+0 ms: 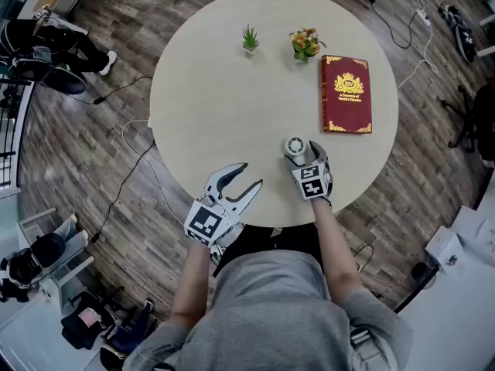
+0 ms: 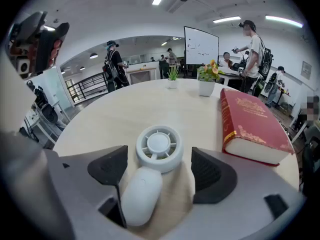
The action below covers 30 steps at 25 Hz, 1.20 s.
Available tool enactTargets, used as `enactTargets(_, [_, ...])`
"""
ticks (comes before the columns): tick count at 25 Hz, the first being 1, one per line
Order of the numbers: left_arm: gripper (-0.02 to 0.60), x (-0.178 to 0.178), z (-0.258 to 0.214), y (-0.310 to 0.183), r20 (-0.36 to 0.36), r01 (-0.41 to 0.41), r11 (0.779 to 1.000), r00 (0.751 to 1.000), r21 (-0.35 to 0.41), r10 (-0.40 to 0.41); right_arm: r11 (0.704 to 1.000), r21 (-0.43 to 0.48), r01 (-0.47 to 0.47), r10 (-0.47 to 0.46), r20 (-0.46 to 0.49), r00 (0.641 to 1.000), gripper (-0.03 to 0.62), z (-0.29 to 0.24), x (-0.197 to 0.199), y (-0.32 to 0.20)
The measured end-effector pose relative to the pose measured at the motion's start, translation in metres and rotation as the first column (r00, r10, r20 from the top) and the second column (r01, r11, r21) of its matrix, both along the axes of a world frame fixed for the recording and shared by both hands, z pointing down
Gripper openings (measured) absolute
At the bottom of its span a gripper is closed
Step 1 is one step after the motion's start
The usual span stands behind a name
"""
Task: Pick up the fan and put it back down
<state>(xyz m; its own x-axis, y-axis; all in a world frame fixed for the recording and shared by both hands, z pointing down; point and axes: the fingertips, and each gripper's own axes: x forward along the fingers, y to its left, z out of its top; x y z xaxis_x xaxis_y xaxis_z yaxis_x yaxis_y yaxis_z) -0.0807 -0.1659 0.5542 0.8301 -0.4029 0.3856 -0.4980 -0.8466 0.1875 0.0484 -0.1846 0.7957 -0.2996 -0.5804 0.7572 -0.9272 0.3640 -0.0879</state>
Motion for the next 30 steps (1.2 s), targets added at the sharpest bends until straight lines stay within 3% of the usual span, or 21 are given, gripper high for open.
enactTargets(3, [0.212,0.001,-0.008,0.002,-0.014,-0.011,1.000,1.000,0.026,0.011,0.999,0.030,-0.027,0.027,-0.005,1.000,0.387,-0.019,0.005,0.003])
enactTargets(15, [0.210,0.000,-0.047,0.017,-0.074,-0.024,0.997,0.997,0.074,0.029,0.970,0.211,-0.123,0.130,-0.020,0.991,0.204,-0.099,0.036,0.026])
enactTargets(17, [0.209,0.000,-0.051,0.021,-0.080,-0.029,0.996,0.996,0.083,0.035,0.963,0.236,-0.129,0.140,-0.031,0.990,0.138,-0.111,0.040,0.033])
enactTargets(19, [0.209,0.000,-0.054,0.025,-0.085,-0.030,0.996,0.996,0.090,0.038,0.961,0.247,-0.121,0.134,-0.039,0.990,0.018,-0.118,0.042,0.041])
enactTargets(25, [0.197,-0.005,-0.061,0.039,-0.106,-0.029,0.994,0.994,0.104,0.040,0.963,0.257,-0.087,0.094,-0.015,0.995,0.008,-0.139,0.034,0.063])
enactTargets(30, [0.139,-0.012,-0.064,0.052,-0.105,-0.030,0.993,0.994,0.115,0.043,0.948,0.307,-0.078,0.084,-0.006,0.996,0.006,-0.168,0.030,0.078])
